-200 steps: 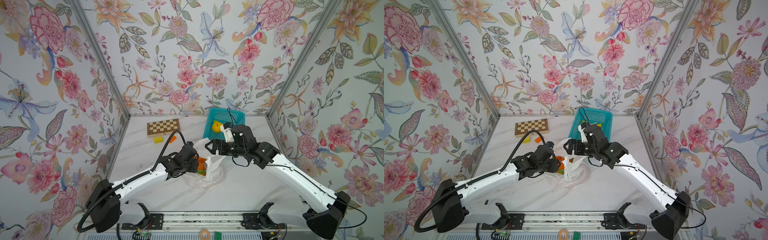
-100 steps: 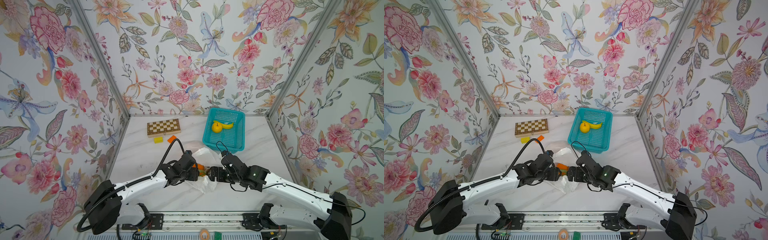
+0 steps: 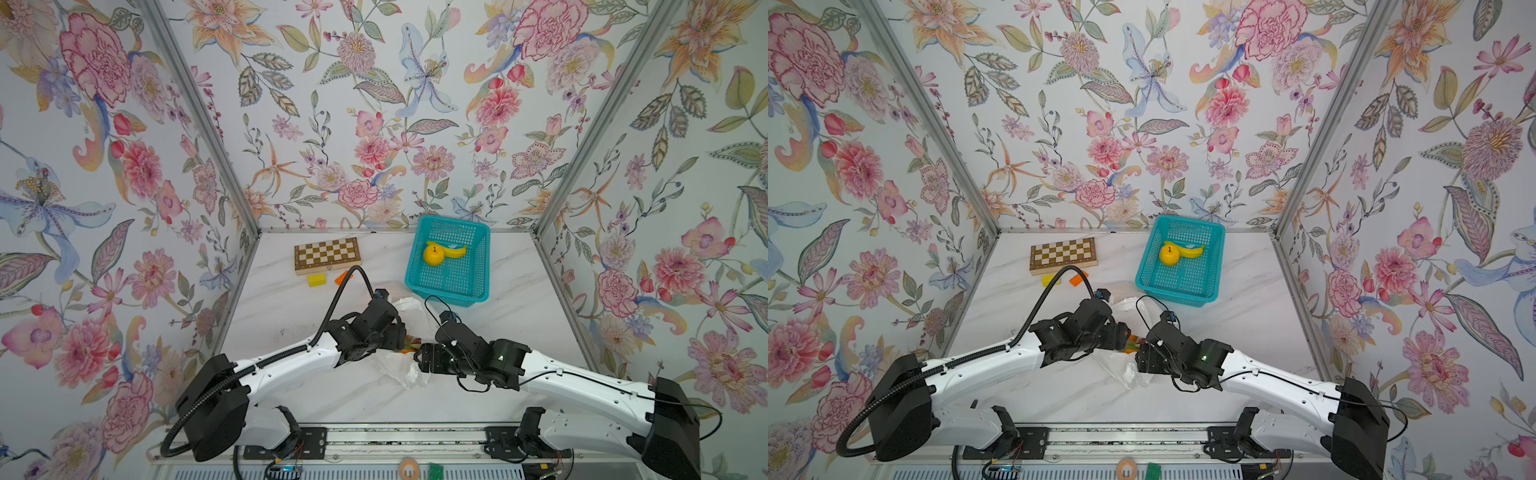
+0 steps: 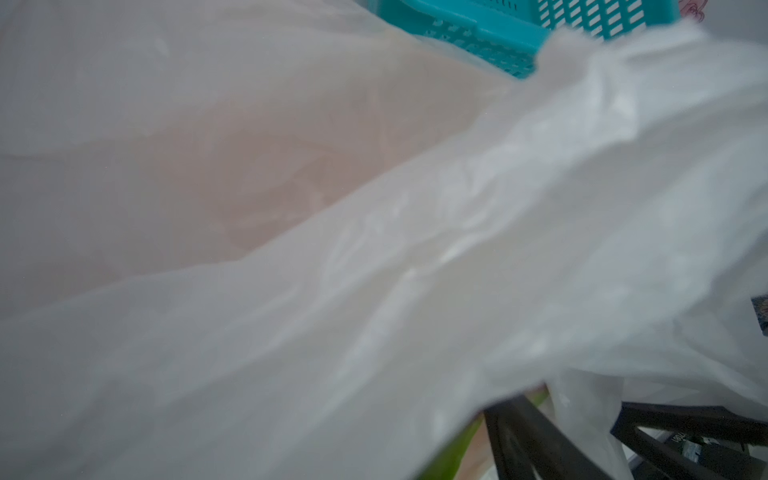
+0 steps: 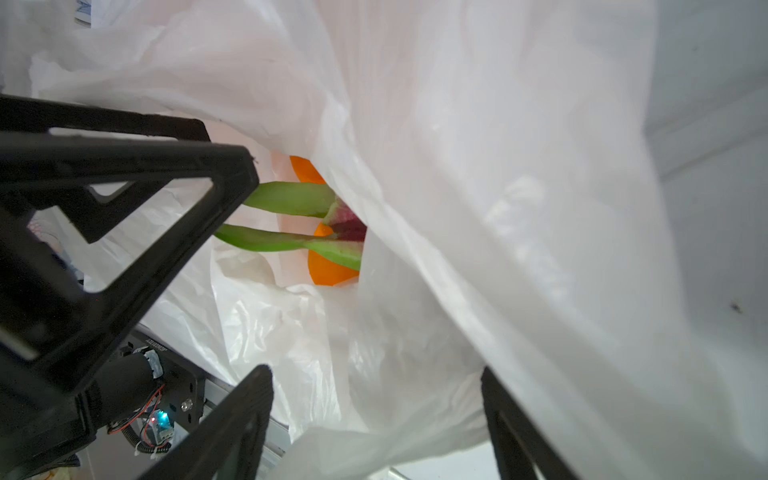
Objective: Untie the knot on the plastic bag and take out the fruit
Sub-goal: 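Return the right gripper to the bag while the left gripper holds the bag open, then reach the right gripper into the bag toward the oranges while the left holds the rim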
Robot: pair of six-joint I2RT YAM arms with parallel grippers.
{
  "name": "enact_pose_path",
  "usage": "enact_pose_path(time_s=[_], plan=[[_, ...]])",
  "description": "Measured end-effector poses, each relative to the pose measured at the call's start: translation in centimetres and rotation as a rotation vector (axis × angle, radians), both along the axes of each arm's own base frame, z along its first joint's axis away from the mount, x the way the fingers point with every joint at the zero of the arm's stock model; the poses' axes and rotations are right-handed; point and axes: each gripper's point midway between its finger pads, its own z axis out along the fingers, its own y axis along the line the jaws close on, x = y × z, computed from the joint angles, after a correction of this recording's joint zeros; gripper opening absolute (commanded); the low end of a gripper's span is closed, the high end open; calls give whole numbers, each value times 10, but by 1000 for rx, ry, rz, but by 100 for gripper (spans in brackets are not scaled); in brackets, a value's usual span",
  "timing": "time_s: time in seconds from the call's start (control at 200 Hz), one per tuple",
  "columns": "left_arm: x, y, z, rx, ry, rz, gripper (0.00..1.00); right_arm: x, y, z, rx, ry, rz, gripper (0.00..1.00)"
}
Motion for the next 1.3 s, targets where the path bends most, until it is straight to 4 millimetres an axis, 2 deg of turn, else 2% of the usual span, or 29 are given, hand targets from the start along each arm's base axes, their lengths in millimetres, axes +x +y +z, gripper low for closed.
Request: enact_pose_path(time_s=[0.27, 0.425, 0.52, 0.706, 0.821, 0.931, 1.096, 1.301], plan=[[14, 2, -35, 130, 6, 17, 77, 6, -4, 2, -13, -27, -28, 88], [27, -7, -47, 173, -2, 14, 84, 8, -7, 8, -12, -46, -43, 93], [32, -10, -57, 198, -3, 12, 84, 10, -7, 15, -1, -61, -49, 95], [42, -13, -69, 234, -8, 28, 75, 11, -8, 23, 4, -73, -55, 97], [44, -14, -73, 244, -7, 29, 64, 12, -8, 26, 6, -80, -58, 97], [43, -15, -74, 244, -6, 20, 52, 14, -8, 29, 8, -88, -60, 97], [40, -18, -70, 223, 2, 6, 47, 16, -10, 29, 1, -100, -72, 98], [35, -24, -37, 135, -27, -27, 43, 27, -17, 33, -9, -122, -113, 98]])
